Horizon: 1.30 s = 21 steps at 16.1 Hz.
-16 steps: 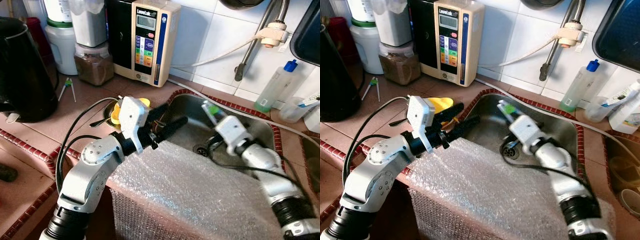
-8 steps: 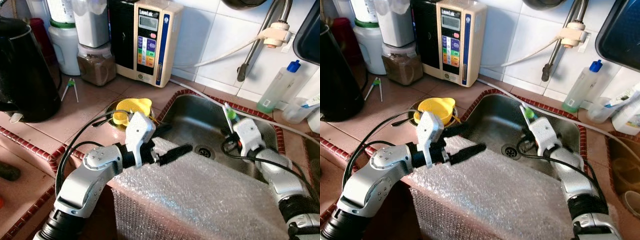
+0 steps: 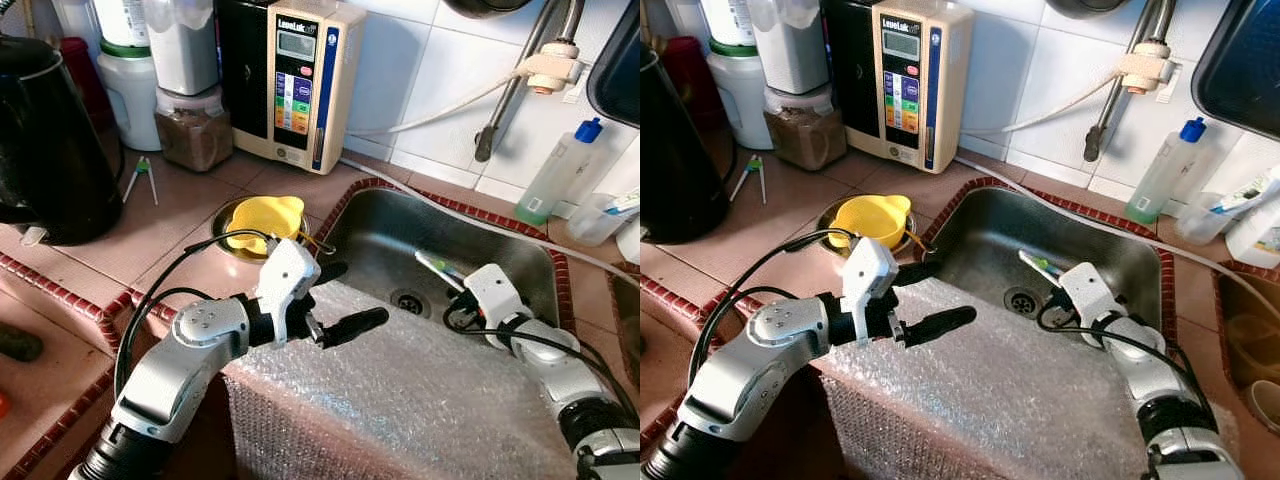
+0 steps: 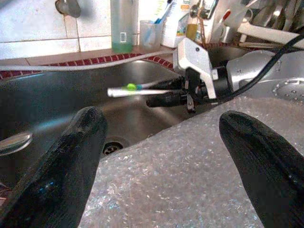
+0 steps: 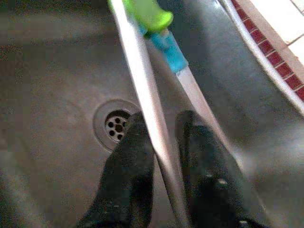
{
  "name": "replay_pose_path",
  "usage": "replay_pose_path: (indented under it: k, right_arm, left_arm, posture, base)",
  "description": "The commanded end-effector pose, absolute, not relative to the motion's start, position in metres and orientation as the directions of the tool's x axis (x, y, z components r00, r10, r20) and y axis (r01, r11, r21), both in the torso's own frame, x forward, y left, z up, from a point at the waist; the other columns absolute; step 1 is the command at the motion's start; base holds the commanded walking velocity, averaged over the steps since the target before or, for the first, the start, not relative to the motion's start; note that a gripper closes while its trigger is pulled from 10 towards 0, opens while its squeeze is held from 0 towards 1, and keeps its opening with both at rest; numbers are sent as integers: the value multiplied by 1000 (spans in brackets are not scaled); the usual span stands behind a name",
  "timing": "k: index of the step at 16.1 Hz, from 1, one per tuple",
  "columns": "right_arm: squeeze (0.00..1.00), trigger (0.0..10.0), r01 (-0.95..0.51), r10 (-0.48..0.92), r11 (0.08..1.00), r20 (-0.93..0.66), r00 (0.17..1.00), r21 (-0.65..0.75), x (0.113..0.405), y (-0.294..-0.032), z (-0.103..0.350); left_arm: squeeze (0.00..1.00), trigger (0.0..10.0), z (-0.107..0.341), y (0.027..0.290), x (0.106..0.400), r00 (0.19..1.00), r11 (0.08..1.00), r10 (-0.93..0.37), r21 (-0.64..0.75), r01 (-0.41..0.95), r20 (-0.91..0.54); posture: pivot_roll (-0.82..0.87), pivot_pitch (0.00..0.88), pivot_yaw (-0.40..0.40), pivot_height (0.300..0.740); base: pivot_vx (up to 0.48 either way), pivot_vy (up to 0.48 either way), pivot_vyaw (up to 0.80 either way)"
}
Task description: Kitchen organization
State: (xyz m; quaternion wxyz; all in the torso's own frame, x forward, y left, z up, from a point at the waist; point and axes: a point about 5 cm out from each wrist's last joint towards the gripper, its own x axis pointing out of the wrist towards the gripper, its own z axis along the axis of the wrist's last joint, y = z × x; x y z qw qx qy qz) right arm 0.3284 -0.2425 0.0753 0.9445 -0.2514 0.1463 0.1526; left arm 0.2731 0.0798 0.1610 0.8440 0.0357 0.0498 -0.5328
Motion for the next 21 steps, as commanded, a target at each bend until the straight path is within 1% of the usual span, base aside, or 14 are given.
replay_pose_path:
  k: [1, 5, 7, 9, 10, 11, 12, 13, 14, 15, 18, 19, 20, 21]
  right_arm:
    - [1000, 10000, -327, 171, 805, -334, 927, -496, 332, -249, 82]
    - [1000, 10000, -285, 132, 801, -310, 942, -526, 333, -254, 84]
    - [1000, 10000, -345, 176, 810, -364, 915, -475, 331, -252, 79]
    - [1000, 10000, -330, 134, 826, -408, 903, -458, 332, -257, 78]
    - [1000, 10000, -289, 138, 894, -405, 904, -342, 336, -259, 82]
    - [1000, 10000, -203, 130, 961, -340, 931, -188, 343, -262, 94]
    - [1000, 10000, -183, 131, 973, -316, 940, -142, 344, -262, 97]
    - [1000, 10000, -145, 131, 988, -213, 968, -52, 350, -266, 113]
    - [1000, 10000, -153, 118, 975, -205, 972, -161, 349, -269, 116]
    - [1000, 10000, -164, 124, 967, -200, 972, -196, 348, -269, 116]
    - [1000, 10000, -198, 177, 960, -115, 977, -199, 348, -258, 124]
    - [0, 10000, -237, 238, 951, -20, 971, -199, 346, -238, 134]
    - [0, 10000, -248, 258, 947, 21, 966, -203, 343, -225, 137]
    - [0, 10000, -250, 261, 947, 31, 965, -203, 342, -221, 137]
  left_arm:
    - [1000, 10000, 160, 75, 274, 415, 415, -900, 29, 910, -137]
    - [1000, 10000, 157, 73, 273, 411, 409, -900, 47, 911, -146]
    - [1000, 10000, 157, 73, 274, 414, 411, -899, 49, 910, -145]
    - [1000, 10000, 157, 72, 274, 417, 414, -897, 51, 909, -144]
    - [1000, 10000, 157, 72, 274, 418, 414, -897, 55, 909, -145]
    - [1000, 10000, 157, 72, 275, 420, 416, -896, 63, 907, -144]
    - [1000, 10000, 157, 72, 275, 421, 416, -896, 64, 907, -143]
    - [1000, 10000, 158, 71, 275, 425, 419, -895, 70, 905, -139]
    - [1000, 10000, 158, 71, 275, 428, 422, -894, 71, 904, -136]
    - [1000, 10000, 158, 71, 275, 432, 426, -892, 73, 902, -134]
    - [1000, 10000, 162, 72, 280, 467, 459, -879, 89, 884, -100]
    - [1000, 10000, 168, 78, 291, 565, 557, -824, 121, 822, -45]
    - [1000, 10000, 172, 83, 297, 603, 598, -797, 114, 793, -12]
    - [1000, 10000, 173, 84, 298, 608, 604, -794, 110, 789, -3]
  posture:
    - [159, 0, -74, 740]
    - [157, 0, -73, 740]
    - [152, 0, -71, 740]
    - [152, 0, -73, 740]
    - [151, 0, -73, 740]
    - [151, 0, -73, 740]
    - [151, 0, -73, 740]
    - [152, 0, -76, 740]
    - [152, 0, -76, 740]
    - [152, 0, -76, 740]
    - [149, 0, -76, 740]
    - [149, 0, -77, 740]
    - [148, 0, -78, 740]
    - [148, 0, -78, 740]
  base:
    - [0, 0, 0]
    - [0, 0, 0]
    - [0, 0, 0]
    - [0, 0, 0]
    - [0, 0, 0]
    - [0, 0, 0]
    - [0, 0, 0]
    - [0, 0, 0]
    - [0, 0, 0]
    - [0, 0, 0]
    - [0, 0, 0]
    - [0, 0, 0]
    - [0, 0, 0]
    - [0, 0, 0]
